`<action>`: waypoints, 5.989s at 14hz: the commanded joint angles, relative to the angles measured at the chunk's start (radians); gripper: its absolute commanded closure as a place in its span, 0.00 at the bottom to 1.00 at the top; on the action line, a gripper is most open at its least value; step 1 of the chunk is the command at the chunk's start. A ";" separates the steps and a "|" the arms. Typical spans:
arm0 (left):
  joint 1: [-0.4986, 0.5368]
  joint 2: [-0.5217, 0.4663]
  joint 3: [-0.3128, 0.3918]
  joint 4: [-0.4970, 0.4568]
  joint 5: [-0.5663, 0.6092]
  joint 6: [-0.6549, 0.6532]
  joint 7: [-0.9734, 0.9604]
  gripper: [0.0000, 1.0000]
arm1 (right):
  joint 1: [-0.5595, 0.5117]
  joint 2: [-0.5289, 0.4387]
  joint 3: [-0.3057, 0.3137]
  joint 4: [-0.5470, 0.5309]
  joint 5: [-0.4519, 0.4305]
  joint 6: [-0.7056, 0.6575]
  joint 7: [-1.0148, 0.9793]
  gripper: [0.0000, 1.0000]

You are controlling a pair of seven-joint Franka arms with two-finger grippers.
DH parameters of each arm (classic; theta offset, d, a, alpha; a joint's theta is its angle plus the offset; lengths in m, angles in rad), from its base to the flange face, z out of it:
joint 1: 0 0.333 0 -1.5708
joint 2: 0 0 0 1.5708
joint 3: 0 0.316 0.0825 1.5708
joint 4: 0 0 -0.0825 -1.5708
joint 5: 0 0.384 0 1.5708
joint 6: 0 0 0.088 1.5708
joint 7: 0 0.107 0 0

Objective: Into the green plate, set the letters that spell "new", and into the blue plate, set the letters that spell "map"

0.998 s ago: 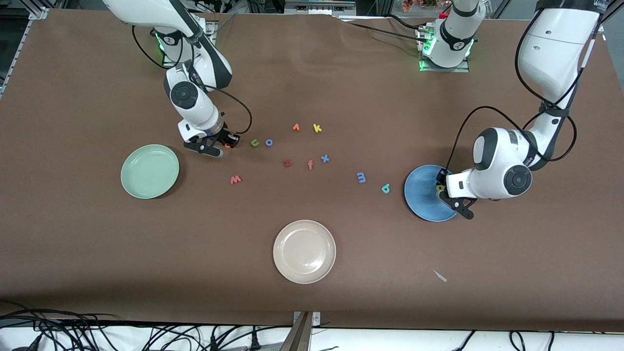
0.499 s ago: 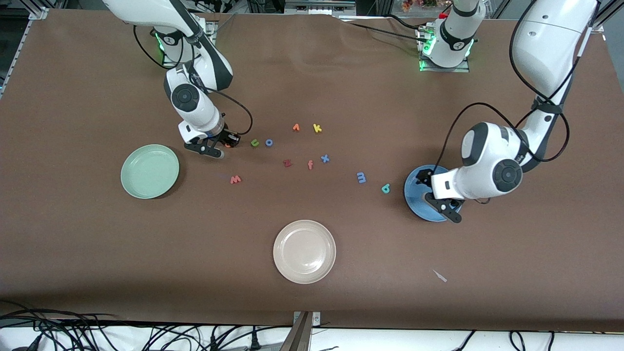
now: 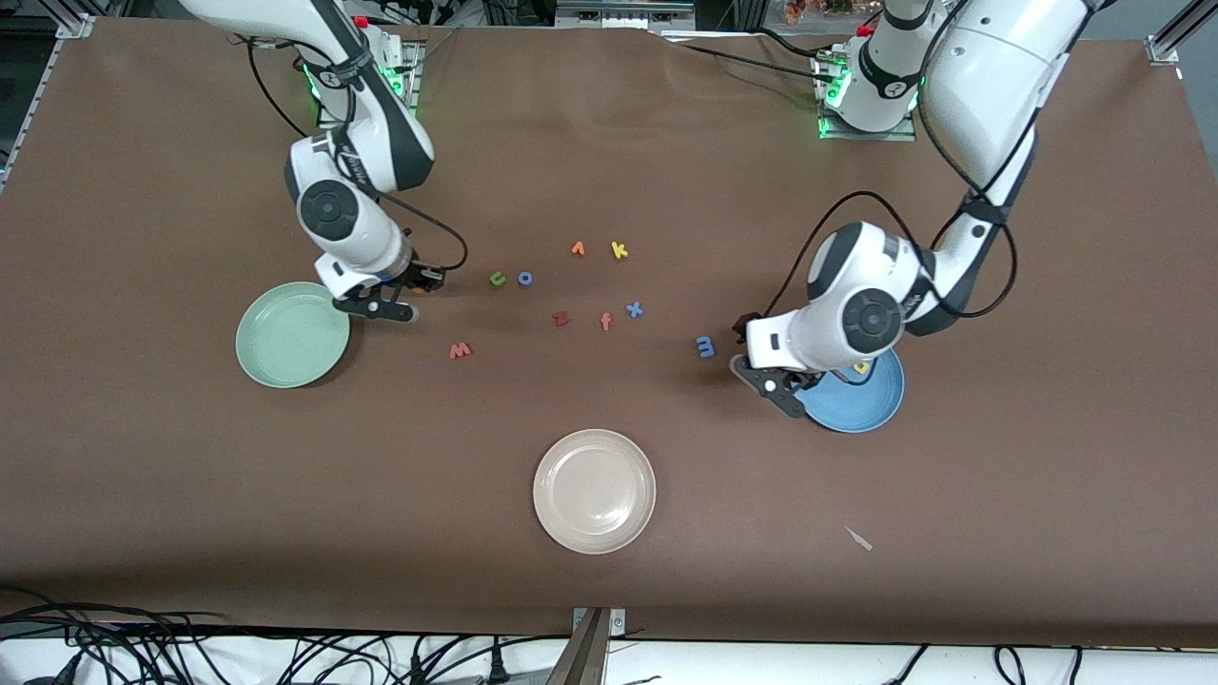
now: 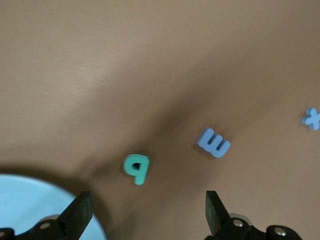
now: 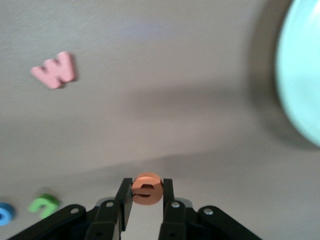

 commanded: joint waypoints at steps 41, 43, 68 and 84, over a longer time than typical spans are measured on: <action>0.004 0.028 -0.010 0.111 0.332 -0.131 -0.093 0.00 | 0.107 0.067 0.134 0.041 -0.045 0.202 1.195 0.00; -0.056 0.039 -0.010 0.114 0.323 -0.131 -0.260 0.00 | 0.110 0.066 0.139 0.024 -0.045 0.223 1.237 0.00; -0.175 0.104 -0.016 0.039 0.253 0.069 -1.166 0.97 | 0.146 0.109 0.136 -0.125 -0.144 0.444 1.234 0.01; 0.083 -0.010 -0.010 0.087 0.266 -0.296 -0.480 0.00 | 0.140 0.142 0.133 -0.099 -0.186 0.447 1.234 0.13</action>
